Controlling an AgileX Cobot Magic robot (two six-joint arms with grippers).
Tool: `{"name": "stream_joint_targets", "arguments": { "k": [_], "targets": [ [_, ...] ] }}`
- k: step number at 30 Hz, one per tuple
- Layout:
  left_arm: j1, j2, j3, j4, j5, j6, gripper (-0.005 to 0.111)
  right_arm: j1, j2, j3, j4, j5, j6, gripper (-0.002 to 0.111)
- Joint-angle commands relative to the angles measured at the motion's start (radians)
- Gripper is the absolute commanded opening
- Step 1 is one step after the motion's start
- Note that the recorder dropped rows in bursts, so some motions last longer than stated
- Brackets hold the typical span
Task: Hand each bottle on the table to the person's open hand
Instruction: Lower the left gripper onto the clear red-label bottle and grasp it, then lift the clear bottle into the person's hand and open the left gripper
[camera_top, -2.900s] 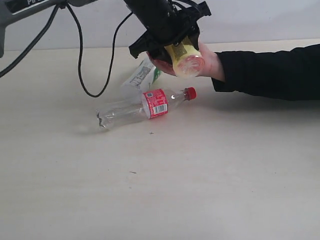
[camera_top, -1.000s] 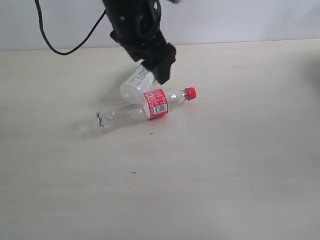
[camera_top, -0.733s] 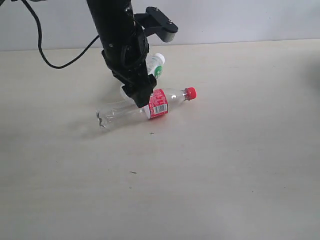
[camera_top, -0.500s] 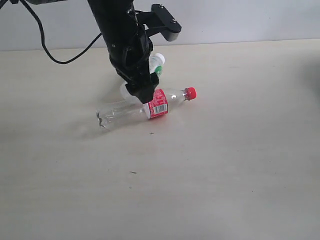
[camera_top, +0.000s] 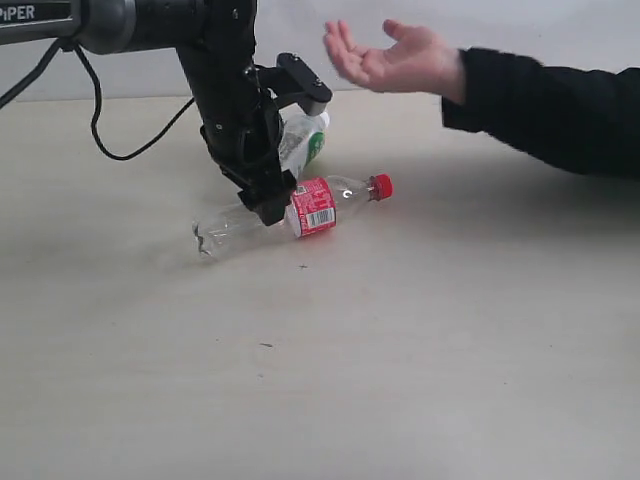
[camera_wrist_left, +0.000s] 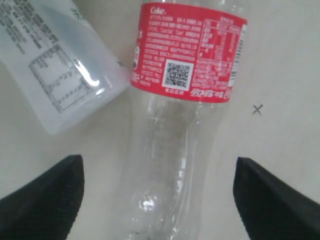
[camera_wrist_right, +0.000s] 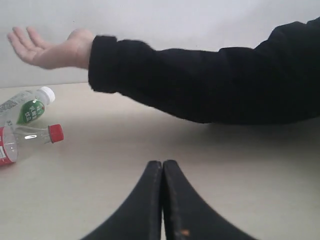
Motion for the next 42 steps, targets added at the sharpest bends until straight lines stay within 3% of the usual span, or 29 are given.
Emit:
{"name": "stream_joint_targets", "arguments": {
  "k": [1, 21, 25, 31, 36, 42],
  "targets": [
    [-0.001, 0.022, 0.003, -0.016, 0.014, 0.013, 0.078, -0.004, 0.002, 0.004, -0.006, -0.01, -0.001, 0.0],
    [-0.001, 0.117, 0.003, -0.022, -0.005, 0.021, 0.077, -0.004, 0.002, 0.004, -0.006, -0.01, -0.001, 0.0],
    [-0.001, 0.117, 0.003, -0.022, -0.001, 0.011, 0.059, -0.004, 0.002, 0.004, -0.006, -0.01, -0.001, 0.0],
    [-0.001, 0.117, 0.003, -0.028, 0.043, 0.007, 0.001, -0.004, 0.002, 0.004, -0.006, -0.01, -0.001, 0.0],
    [-0.019, 0.106, 0.003, -0.036, 0.094, 0.018, 0.0, -0.004, 0.002, 0.004, -0.006, -0.01, -0.001, 0.0],
    [-0.12, 0.027, 0.003, -0.036, 0.173, -0.009, 0.0, -0.004, 0.002, 0.004, -0.006, -0.01, -0.001, 0.0]
  ]
}}
